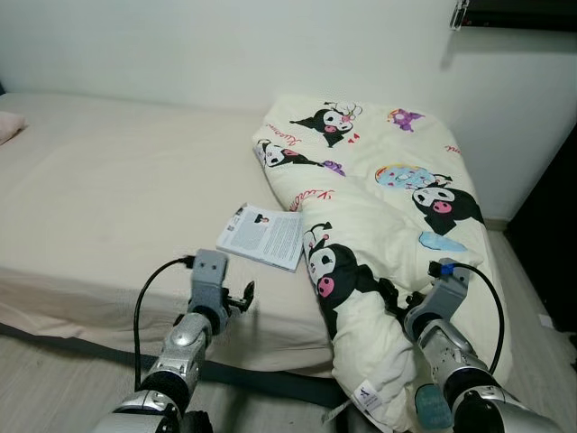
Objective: Clean up the room
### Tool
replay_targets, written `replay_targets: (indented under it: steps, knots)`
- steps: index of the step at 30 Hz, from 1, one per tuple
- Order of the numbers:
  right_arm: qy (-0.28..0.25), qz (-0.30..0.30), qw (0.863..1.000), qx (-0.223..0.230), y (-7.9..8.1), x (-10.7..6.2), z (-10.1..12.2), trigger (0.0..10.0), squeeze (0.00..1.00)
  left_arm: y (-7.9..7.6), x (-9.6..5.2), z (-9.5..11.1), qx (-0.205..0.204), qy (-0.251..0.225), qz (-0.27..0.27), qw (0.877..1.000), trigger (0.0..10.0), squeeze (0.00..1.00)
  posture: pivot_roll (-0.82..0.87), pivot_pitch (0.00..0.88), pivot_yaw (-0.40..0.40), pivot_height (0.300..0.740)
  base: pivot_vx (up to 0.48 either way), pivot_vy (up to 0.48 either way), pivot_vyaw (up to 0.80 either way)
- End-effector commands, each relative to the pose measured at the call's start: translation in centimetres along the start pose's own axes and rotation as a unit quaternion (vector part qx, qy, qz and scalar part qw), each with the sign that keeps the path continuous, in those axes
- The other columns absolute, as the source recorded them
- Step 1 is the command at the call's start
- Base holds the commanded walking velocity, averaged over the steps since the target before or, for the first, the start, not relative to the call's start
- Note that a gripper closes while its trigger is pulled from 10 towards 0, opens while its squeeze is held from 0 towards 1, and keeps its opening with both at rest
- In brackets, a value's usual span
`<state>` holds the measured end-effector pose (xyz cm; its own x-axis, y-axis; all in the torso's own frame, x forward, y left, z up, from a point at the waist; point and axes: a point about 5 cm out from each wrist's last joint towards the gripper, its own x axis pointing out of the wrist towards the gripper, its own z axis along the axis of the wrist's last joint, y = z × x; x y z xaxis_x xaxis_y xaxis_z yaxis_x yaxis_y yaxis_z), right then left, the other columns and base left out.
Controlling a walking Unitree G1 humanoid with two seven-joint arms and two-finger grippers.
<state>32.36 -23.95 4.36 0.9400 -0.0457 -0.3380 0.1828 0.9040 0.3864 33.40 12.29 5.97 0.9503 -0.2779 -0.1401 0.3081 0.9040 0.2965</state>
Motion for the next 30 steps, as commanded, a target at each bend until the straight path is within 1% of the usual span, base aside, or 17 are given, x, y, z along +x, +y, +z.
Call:
replay_targets:
  steps: [1, 3, 4, 5, 7, 8, 12, 15, 17, 19, 21, 22, 25, 26, 27, 28, 30]
  knots:
    - [0.0, -0.003, 1.0, 0.01, -0.1, -0.1, -0.2, 10.0, 0.0, -0.4, 0.3, 0.8, 0.086, -0.019, -0.015, 0.996, 10.0, 0.0, -0.01, 0.0, -0.007, 0.5, 0.0, 0.0, 0.0]
    - [-0.005, 0.001, 1.0, 0.011, 0.0, -0.1, -0.1, 10.0, 0.0, -1.1, 0.5, 1.4, 0.194, -0.037, -0.036, 0.98, 10.0, 0.0, -0.02, 0.0, -0.003, 0.5, 0.0, 0.0, 0.0]
    - [-0.007, 0.003, 1.0, 0.011, 0.0, -0.1, -0.1, 10.0, 0.0, -1.4, 0.6, 1.7, 0.23, -0.048, -0.048, 0.971, 10.0, 0.0, -0.02, 0.0, -0.001, 0.5, 0.0, 0.0, 0.0]
    - [-0.007, 0.003, 1.0, 0.011, 0.0, -0.1, -0.1, 10.0, 0.0, -1.4, 0.6, 1.7, 0.23, -0.048, -0.048, 0.971, 10.0, 0.0, -0.02, 0.0, -0.001, 0.5, 0.0, 0.0, 0.0]
    - [-0.009, 0.007, 1.0, 0.002, 0.2, 0.0, 0.1, 10.0, 0.0, -1.6, 0.9, 2.3, 0.286, -0.062, -0.062, 0.954, 10.0, 0.0, -0.03, 0.0, 0.01, 0.5, 0.0, 0.0, -0.36]
    - [-0.009, 0.007, 1.0, 0.002, 0.2, 0.0, 0.1, 10.0, 0.0, -1.6, 0.9, 2.3, 0.286, -0.062, -0.062, 0.954, 10.0, 0.0, -0.03, 0.0, 0.01, 0.5, 0.0, 0.0, -0.73]
    - [-0.03, 0.016, 0.999, 0.015, 0.4, 0.0, 0.5, 10.0, 0.0, -0.8, 1.4, 3.2, 0.343, -0.078, -0.057, 0.934, 10.0, 0.0, -0.05, 0.037, 0.042, 0.5, 0.0, 0.0, -0.72]
    - [-0.037, 0.021, 0.999, 0.017, 0.6, 0.0, 0.5, 10.0, 0.0, -0.5, 1.4, 3.4, 0.353, -0.082, -0.056, 0.93, 10.0, 0.0, -0.07, 0.063, 0.056, 0.5, 0.0, 0.0, -0.72]
    - [-0.046, 0.028, 0.998, 0.018, 0.8, -0.1, 0.5, 10.0, 0.0, -0.1, 1.5, 3.6, 0.374, -0.086, -0.053, 0.922, 10.0, 0.0, -0.07, 0.08, 0.064, 0.5, 0.0, 0.0, -0.72]
    - [-0.046, 0.028, 0.998, 0.018, 0.8, -0.1, 0.5, 10.0, 0.0, -0.1, 1.5, 3.6, 0.374, -0.086, -0.053, 0.922, 10.0, 0.0, -0.07, 0.08, 0.064, 0.5, 0.0, 0.0, -0.72]
    - [-0.081, 0.046, 0.995, 0.026, 1.3, -0.9, 0.5, 10.0, 0.0, 0.5, 1.5, 3.6, 0.407, -0.087, -0.057, 0.908, 10.0, 0.0, -0.11, 0.195, 0.125, 0.5, 0.0, 0.0, 0.0]
    - [-0.081, 0.046, 0.995, 0.026, 1.3, -0.9, 0.5, 10.0, 0.0, 0.5, 1.5, 3.6, 0.407, -0.087, -0.057, 0.908, 10.0, 0.0, -0.11, 0.195, 0.125, 0.5, 0.0, 0.0, 0.0]
    - [-0.12, 0.058, 0.99, 0.035, 2.0, -2.5, 1.0, 10.0, 0.0, 0.8, 1.2, 2.2, 0.461, -0.055, -0.086, 0.882, 10.0, 0.0, -0.12, 0.271, 0.144, 0.5, 0.0, 0.0, 0.0]
    - [-0.12, 0.058, 0.99, 0.035, 2.0, -2.5, 1.0, 10.0, 0.0, 0.8, 1.2, 2.2, 0.461, -0.055, -0.086, 0.882, 10.0, 0.0, -0.12, 0.271, 0.144, 0.5, 0.0, 0.0, 0.0]
    - [-0.129, 0.061, 0.989, 0.036, 2.3, -3.3, 1.2, 10.0, 0.0, 1.4, 0.9, 1.2, 0.485, -0.033, -0.092, 0.869, 10.0, 0.0, -0.13, 0.313, 0.16, 0.5, 0.0, 0.0, 0.0]
    - [-0.134, 0.063, 0.988, 0.036, 2.5, -3.8, 1.3, 10.0, 0.0, 1.8, 0.6, 0.6, 0.5, -0.019, -0.095, 0.861, 10.0, 0.0, -0.13, 0.313, 0.16, 0.5, 0.0, 0.0, 0.0]
    - [-0.134, 0.063, 0.988, 0.036, 2.5, -3.8, 1.3, 10.0, 0.0, 1.8, 0.6, 0.6, 0.5, -0.019, -0.095, 0.861, 10.0, 0.0, -0.13, 0.313, 0.16, 0.5, 0.0, 0.0, 0.0]
